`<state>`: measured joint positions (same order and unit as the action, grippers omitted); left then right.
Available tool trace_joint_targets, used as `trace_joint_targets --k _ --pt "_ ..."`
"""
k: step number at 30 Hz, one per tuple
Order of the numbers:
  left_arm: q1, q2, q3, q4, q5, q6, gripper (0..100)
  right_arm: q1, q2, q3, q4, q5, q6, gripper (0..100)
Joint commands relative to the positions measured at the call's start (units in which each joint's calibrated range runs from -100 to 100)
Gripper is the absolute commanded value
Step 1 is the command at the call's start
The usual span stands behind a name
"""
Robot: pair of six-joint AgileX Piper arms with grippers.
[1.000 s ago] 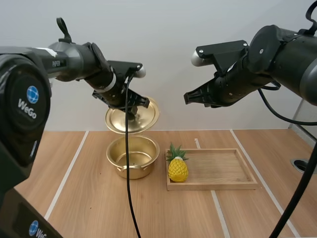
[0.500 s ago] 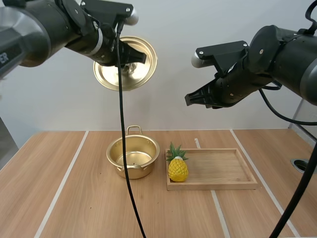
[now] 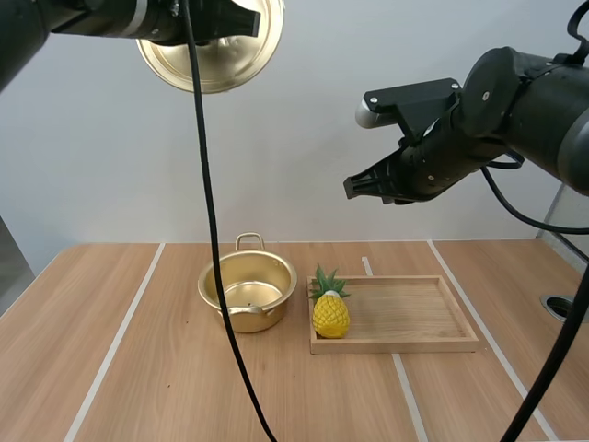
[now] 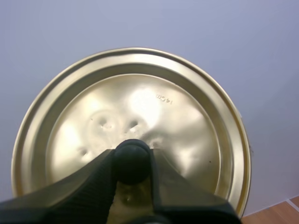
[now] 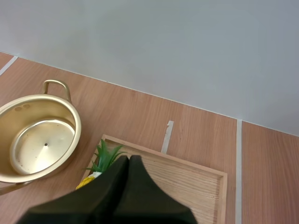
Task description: Open the pot, put the pineapple inside, and close it
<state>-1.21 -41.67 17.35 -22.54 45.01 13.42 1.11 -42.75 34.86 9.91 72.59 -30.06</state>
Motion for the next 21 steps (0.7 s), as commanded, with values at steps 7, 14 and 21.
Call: trace_joint_targets --k 7,14,21 --pt "0.03 -5.35 -0.92 1.79 -4.34 -0.62 0 0.09 -0.34 0.25 0.02 2.28 -0.37 0" --pt "0.03 -7.23 -0.92 1.79 -7.55 -0.62 0 0.09 -0.34 0.25 1.04 4.22 -0.37 0" --pt "0.03 -7.21 -0.92 1.79 -7.17 -0.07 0 0.09 -0.34 0.25 5.25 5.97 -3.02 0"
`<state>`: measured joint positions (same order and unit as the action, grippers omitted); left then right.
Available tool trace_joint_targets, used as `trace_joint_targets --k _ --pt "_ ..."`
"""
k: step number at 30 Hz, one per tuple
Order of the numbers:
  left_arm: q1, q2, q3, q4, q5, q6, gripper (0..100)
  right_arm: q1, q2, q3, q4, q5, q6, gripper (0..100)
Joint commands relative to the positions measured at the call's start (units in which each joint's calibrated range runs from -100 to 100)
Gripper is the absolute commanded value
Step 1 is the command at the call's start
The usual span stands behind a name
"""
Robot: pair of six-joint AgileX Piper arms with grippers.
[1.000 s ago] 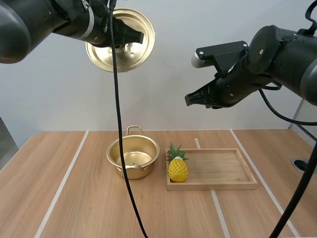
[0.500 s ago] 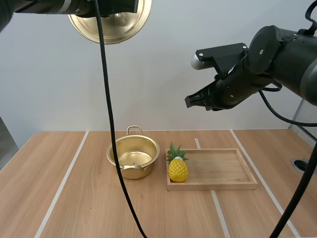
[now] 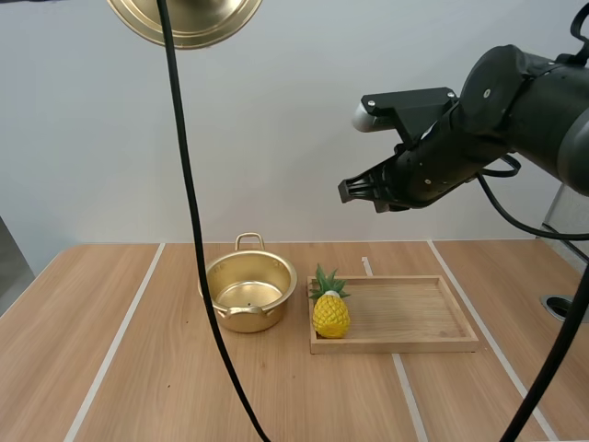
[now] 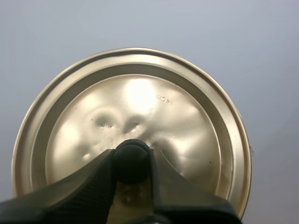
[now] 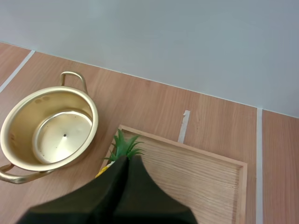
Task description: Open the pot, put the pineapple inside, and close it
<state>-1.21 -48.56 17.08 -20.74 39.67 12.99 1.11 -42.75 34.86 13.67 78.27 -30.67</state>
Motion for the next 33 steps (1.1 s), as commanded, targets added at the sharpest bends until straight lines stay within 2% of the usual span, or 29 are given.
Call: trace_joint_targets --k 1,7,14,19,22,27,33 --pt "0.03 -0.32 -0.64 -0.01 -1.84 0.52 0 0.09 -0.34 0.25 1.93 -0.1 -3.36 0" --pt "0.03 -0.32 -0.64 -0.01 -1.84 0.52 0 0.09 1.02 0.25 3.55 -5.81 -6.39 0" --pt "0.03 -0.32 -0.64 -0.01 -1.84 0.52 0 0.09 8.03 0.25 4.06 -5.43 -7.87 0" --pt "0.03 -0.32 -0.64 -0.01 -1.84 0.52 0 0.09 11.94 0.25 7.2 -5.43 -9.87 0" --pt "0.03 -0.32 -0.64 -0.01 -1.84 0.52 0 0.8 13.32 0.25 9.11 -5.23 -11.48 0" --pt "0.03 -0.32 -0.64 -0.01 -1.84 0.52 0 3.16 16.07 0.25 8.52 -2.52 -11.48 0" --pt "0.03 -0.32 -0.64 -0.01 -1.84 0.52 0 3.72 18.31 2.61 8.28 -2.06 -11.48 0"
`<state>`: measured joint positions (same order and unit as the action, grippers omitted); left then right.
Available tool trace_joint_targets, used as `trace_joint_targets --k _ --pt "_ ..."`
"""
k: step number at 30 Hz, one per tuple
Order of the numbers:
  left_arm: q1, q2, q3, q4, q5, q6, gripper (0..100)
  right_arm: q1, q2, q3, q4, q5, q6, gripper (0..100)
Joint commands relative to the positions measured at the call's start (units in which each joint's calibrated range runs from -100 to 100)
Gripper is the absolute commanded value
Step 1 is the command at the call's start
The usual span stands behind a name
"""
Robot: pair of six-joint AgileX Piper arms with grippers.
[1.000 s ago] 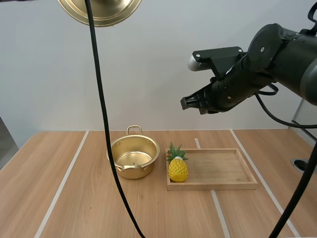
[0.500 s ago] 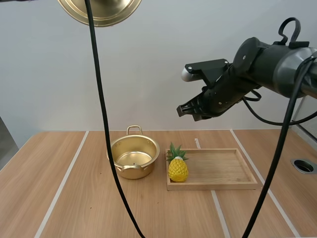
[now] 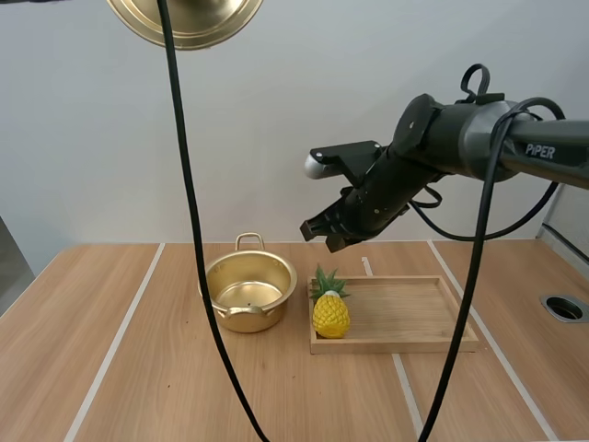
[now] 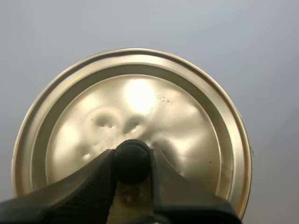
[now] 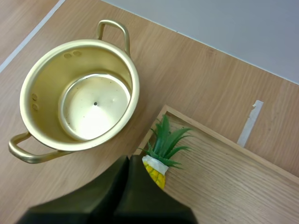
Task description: Open the pot, put the pineapple inside, and close it
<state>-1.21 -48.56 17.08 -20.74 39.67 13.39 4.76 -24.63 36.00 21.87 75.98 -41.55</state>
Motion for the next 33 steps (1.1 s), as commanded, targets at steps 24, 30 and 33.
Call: trace_joint_targets --k 24,30,33 --pt "0.03 -0.32 -0.64 -0.01 -1.84 0.12 0 0.08 0.59 12.06 0.5 -5.99 -2.06 0" --pt "0.03 -0.32 -0.64 -0.01 -1.84 0.12 0 0.08 0.59 12.06 0.5 -5.99 -2.06 53" --pt "0.03 -0.32 -0.64 -0.01 -1.84 0.12 0 0.08 0.59 12.06 0.5 -5.99 -2.06 88"
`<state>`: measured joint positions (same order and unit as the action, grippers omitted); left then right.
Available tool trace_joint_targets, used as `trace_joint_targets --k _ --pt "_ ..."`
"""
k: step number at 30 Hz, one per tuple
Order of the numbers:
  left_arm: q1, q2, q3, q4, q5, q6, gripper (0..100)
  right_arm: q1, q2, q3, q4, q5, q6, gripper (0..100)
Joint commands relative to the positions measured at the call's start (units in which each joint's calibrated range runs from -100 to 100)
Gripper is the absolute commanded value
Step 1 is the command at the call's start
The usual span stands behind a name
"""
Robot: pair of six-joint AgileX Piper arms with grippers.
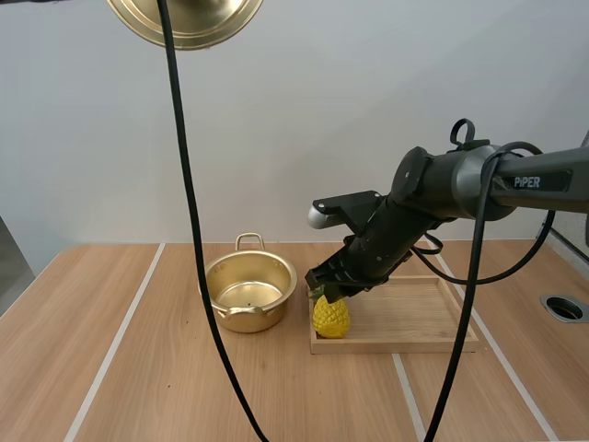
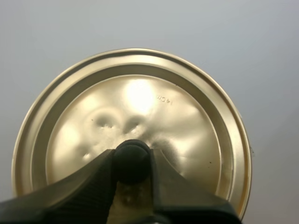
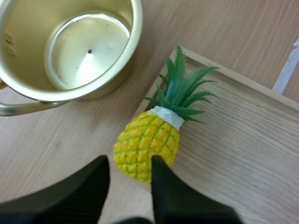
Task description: Open the pot, put the pineapple inside, and close it
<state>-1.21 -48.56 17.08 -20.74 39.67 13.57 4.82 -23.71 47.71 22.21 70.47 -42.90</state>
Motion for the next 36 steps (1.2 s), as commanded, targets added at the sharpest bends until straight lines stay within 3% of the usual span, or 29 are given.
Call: trace_joint_targets --k 1,5,36 --pt "0.03 -0.32 -0.64 -0.01 -1.84 -0.06 0 0.01 -0.32 0.36 0.15 -0.48 -0.72 95" --pt "0.03 -0.32 -0.64 -0.01 -1.84 -0.06 0 0.01 -0.32 0.36 0.15 -0.48 -0.72 100" --pt "0.03 -0.32 -0.64 -0.01 -1.84 -0.06 0 0.01 11.12 1.02 2.36 -5.2 -0.8 100"
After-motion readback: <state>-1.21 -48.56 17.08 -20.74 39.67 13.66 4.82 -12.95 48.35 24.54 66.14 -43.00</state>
